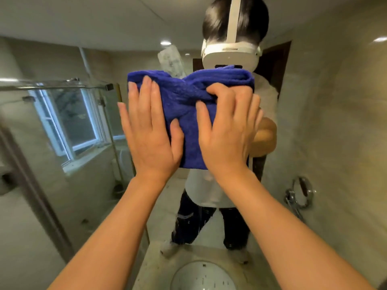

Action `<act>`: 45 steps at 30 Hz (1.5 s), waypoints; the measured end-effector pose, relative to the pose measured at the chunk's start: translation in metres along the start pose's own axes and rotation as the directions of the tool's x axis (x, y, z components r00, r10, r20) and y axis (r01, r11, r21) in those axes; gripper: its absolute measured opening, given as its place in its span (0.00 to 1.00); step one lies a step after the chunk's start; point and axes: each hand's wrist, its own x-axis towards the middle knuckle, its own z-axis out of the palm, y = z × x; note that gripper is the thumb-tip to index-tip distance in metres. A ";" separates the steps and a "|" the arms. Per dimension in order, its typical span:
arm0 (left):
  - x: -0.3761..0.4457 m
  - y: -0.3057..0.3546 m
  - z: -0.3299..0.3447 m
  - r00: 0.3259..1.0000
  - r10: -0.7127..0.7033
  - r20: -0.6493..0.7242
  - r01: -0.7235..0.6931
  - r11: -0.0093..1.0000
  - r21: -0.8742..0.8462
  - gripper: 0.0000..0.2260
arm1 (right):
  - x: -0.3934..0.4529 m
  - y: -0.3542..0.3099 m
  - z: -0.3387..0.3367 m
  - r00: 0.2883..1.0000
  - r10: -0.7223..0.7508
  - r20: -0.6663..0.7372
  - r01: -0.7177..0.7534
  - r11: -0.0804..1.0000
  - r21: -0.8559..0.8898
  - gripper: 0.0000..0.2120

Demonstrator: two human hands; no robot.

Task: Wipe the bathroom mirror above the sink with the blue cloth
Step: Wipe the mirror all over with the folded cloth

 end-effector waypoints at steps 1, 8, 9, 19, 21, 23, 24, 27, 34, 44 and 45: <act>0.001 -0.004 -0.002 1.000 0.013 0.008 -0.013 1.000 0.000 0.25 | -0.001 0.002 0.001 1.000 -0.021 -0.003 0.021 1.000 -0.022 0.10; 0.003 -0.046 -0.016 0.997 0.057 0.044 -0.055 0.998 -0.028 0.26 | -0.018 -0.021 0.031 0.998 -0.044 -0.045 0.043 0.999 -0.017 0.11; 0.003 -0.059 -0.019 0.998 0.053 0.044 -0.052 0.998 -0.017 0.26 | -0.020 -0.031 0.038 0.998 -0.051 -0.039 0.051 0.999 -0.009 0.11; 0.012 -0.207 -0.061 0.999 0.039 0.013 -0.040 0.996 0.080 0.26 | -0.042 -0.158 0.125 0.996 -0.077 -0.036 0.078 0.997 0.029 0.10; 0.016 -0.236 -0.071 0.999 0.052 0.001 -0.052 0.993 0.108 0.25 | -0.046 -0.184 0.141 0.997 -0.076 -0.033 0.078 0.995 0.059 0.10; 0.020 -0.262 -0.080 0.998 0.057 0.001 -0.056 0.987 0.150 0.25 | -0.049 -0.209 0.155 0.997 -0.076 -0.032 0.078 0.993 0.091 0.11; 0.021 -0.274 -0.084 0.999 0.054 0.003 -0.053 0.985 0.163 0.25 | -0.050 -0.220 0.161 0.997 -0.071 -0.026 0.074 0.992 0.104 0.11; 0.025 -0.301 -0.092 0.998 0.055 -0.001 -0.054 0.982 0.179 0.25 | -0.052 -0.244 0.176 0.998 -0.054 -0.023 0.056 0.992 0.110 0.13; 0.012 -0.307 -0.094 1.000 0.007 0.000 -0.007 0.979 0.205 0.26 | -0.068 -0.247 0.188 0.996 -0.076 -0.041 0.079 0.993 0.090 0.15; -0.038 -0.294 -0.088 0.997 -0.079 0.012 0.076 0.982 0.172 0.25 | -0.101 -0.233 0.176 0.987 -0.125 0.100 0.121 0.992 0.039 0.14; -0.038 -0.291 -0.088 0.997 -0.081 0.009 0.078 0.982 0.170 0.25 | -0.100 -0.231 0.174 0.986 -0.129 0.103 0.126 0.991 0.037 0.14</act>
